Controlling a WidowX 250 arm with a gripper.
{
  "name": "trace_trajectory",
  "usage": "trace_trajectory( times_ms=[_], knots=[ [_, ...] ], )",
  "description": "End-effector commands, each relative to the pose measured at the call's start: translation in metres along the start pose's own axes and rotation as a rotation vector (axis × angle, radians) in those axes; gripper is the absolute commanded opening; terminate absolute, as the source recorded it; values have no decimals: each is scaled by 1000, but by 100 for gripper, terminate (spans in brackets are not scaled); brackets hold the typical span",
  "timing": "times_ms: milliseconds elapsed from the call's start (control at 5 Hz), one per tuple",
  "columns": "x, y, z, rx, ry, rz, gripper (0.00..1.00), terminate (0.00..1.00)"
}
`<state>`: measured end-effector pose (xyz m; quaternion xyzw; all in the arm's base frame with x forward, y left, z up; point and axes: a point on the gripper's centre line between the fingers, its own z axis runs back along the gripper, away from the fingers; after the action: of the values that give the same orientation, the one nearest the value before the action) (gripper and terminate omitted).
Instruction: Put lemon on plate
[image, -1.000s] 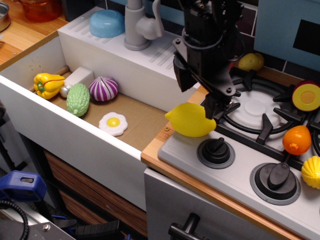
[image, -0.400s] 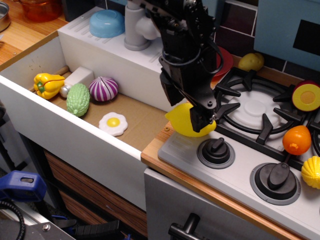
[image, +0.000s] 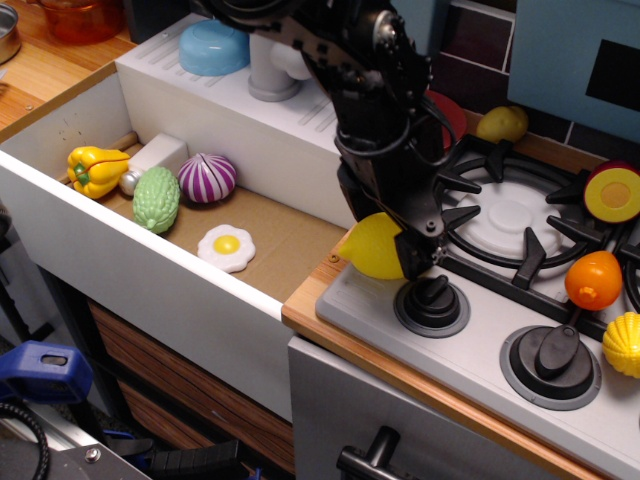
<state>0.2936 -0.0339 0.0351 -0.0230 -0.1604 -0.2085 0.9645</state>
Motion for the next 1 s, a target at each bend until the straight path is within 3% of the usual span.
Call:
trace_trajectory(
  times_ms=[0,200,400,600,800],
  knots=[
    [6,2,-3,-8,-32,3,100,0],
    [1,0,-7,-13,-28,26,100,0],
    [-1,-2,-1,29,4,53,0,0],
    [2,6,11,82,29,30,0,0],
    [26,34,33,214,-8,-8,0,0]
  ],
)
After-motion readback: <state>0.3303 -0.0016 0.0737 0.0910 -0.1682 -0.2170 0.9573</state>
